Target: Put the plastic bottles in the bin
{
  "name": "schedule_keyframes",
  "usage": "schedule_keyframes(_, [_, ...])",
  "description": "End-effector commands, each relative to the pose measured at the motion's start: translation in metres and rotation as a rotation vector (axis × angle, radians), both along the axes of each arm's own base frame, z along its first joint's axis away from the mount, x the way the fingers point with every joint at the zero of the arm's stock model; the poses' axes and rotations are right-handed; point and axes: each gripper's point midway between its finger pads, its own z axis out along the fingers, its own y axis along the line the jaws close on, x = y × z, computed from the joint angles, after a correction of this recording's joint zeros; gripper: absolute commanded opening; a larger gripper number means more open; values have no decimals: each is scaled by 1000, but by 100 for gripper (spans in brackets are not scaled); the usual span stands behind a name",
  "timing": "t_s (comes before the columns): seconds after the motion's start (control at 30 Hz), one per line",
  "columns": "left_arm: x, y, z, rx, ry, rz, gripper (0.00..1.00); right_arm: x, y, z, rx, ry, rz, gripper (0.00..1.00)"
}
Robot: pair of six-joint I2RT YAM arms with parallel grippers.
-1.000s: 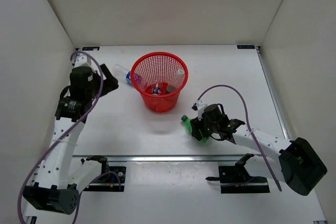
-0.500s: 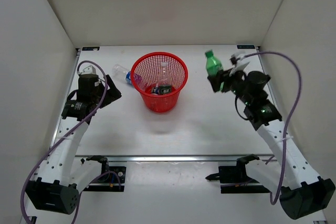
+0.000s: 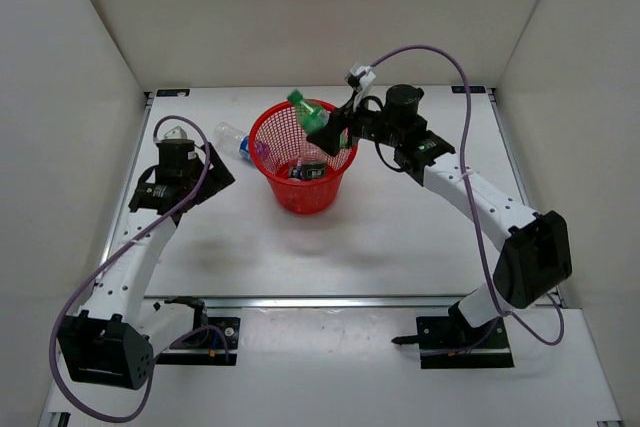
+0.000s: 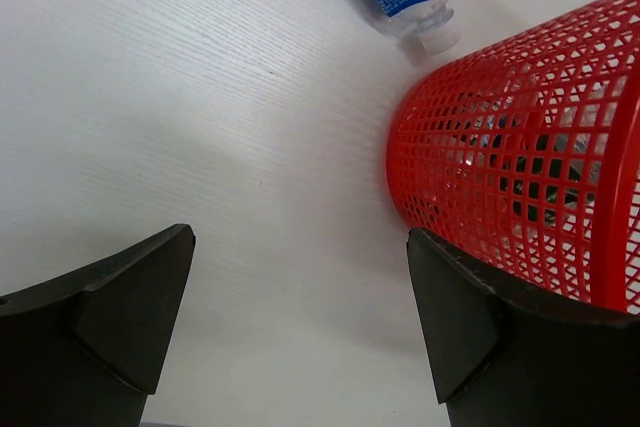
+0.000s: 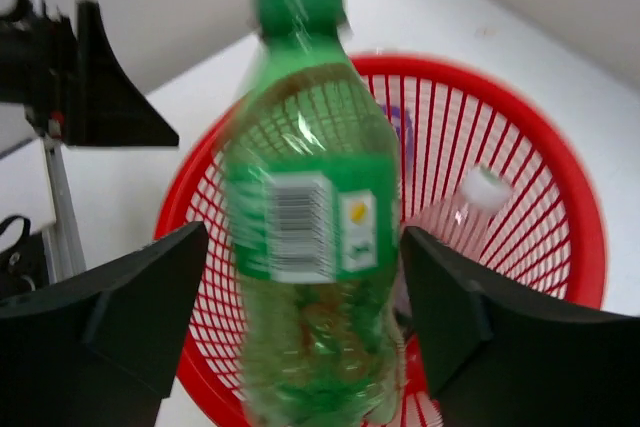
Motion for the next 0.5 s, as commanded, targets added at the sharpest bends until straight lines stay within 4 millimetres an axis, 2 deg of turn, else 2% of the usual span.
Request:
schedule_keyframes(0.0, [9,-2,2,-29,-27,31,99,-10,-5,37,71,-75,19,79])
schedule_keyframes(0.07, [16,-2,6,-12,-35,55,99,-12,-12,49,84,-112,9,90])
schedule_keyframes(0.13, [26,3,4,-15,-34,99,99,-11,-18,59,90,-128,-5,97])
schedule_keyframes(0.27, [55,5,10,-62,-83,162,99,-8,-30,68,104,-159,-41,98])
schedule_keyframes(0.33, [73,4,2,-100,-86,212,99,-13,-35,68,114,-177,-41,99])
schedule_keyframes(0.4, [96,-1,3,-127,-120,245,99,-11,-49,65,106,-188,-91,99])
schedule_keyframes(0.47, [120,-4,-10,-135,-111,292,99,-4,-65,61,81,-196,-176,98])
